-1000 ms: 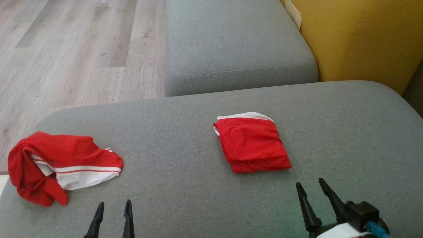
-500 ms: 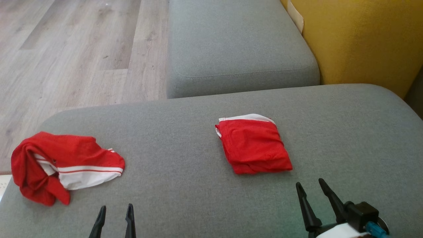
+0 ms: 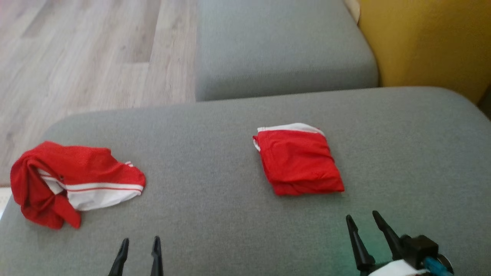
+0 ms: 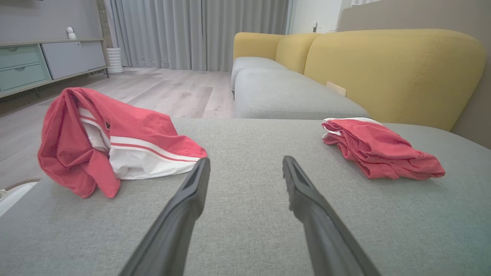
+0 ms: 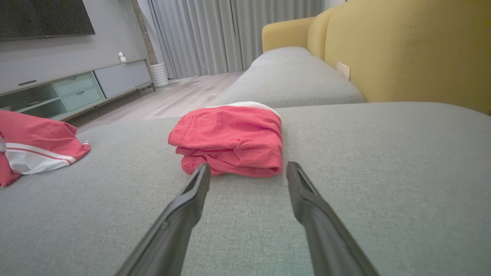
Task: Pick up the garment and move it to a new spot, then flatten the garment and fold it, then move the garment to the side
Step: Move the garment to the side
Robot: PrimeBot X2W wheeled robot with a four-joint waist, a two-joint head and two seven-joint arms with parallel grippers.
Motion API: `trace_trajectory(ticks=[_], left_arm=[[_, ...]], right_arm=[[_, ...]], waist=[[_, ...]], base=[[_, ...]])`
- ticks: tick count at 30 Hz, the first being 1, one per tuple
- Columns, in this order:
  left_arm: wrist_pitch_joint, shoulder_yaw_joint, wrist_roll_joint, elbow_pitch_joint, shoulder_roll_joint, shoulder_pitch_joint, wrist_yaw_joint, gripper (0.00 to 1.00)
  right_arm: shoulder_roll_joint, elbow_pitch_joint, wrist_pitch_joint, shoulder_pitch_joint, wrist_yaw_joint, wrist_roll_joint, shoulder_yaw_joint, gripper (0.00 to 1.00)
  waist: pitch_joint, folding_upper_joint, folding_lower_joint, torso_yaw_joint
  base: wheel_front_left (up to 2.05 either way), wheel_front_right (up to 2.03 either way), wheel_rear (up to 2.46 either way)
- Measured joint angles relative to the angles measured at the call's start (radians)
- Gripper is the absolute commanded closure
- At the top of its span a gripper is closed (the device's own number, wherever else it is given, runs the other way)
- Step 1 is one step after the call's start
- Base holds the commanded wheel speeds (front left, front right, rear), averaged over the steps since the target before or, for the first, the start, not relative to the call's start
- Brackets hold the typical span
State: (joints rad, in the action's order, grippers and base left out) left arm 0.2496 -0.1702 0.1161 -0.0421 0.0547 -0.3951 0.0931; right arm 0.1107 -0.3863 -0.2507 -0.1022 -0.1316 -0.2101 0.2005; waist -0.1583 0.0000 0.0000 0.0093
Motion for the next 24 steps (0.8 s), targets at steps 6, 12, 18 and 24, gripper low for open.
trace_trajectory(ticks=[6,12,18,24], left_arm=[[0.000,-0.058,0.000,-0.006,0.000,0.078,0.002,0.00],[0.000,-0.115,0.002,-0.025,0.000,0.149,0.014,0.00],[0.000,-0.170,0.012,-0.025,0.000,0.228,0.026,0.00],[0.000,-0.216,0.028,-0.016,0.000,0.306,0.039,0.00]], right_arm=[[0.013,-0.034,0.000,0.125,0.000,-0.038,-0.006,0.00],[0.081,-0.126,0.002,0.315,0.000,-0.107,-0.015,0.00],[0.147,-0.264,0.132,0.489,0.000,-0.225,0.009,0.00],[0.193,-0.384,0.256,0.632,0.000,-0.321,0.051,0.00]], waist=[[0.072,0.0000,0.0000,0.024],[0.154,0.0000,0.0000,0.060],[0.238,0.0000,0.0000,0.085],[0.324,0.0000,0.0001,0.119]], base=[[0.00,0.00,0.00],[0.00,0.00,0.00],[0.00,0.00,0.00],[0.00,0.00,0.00]])
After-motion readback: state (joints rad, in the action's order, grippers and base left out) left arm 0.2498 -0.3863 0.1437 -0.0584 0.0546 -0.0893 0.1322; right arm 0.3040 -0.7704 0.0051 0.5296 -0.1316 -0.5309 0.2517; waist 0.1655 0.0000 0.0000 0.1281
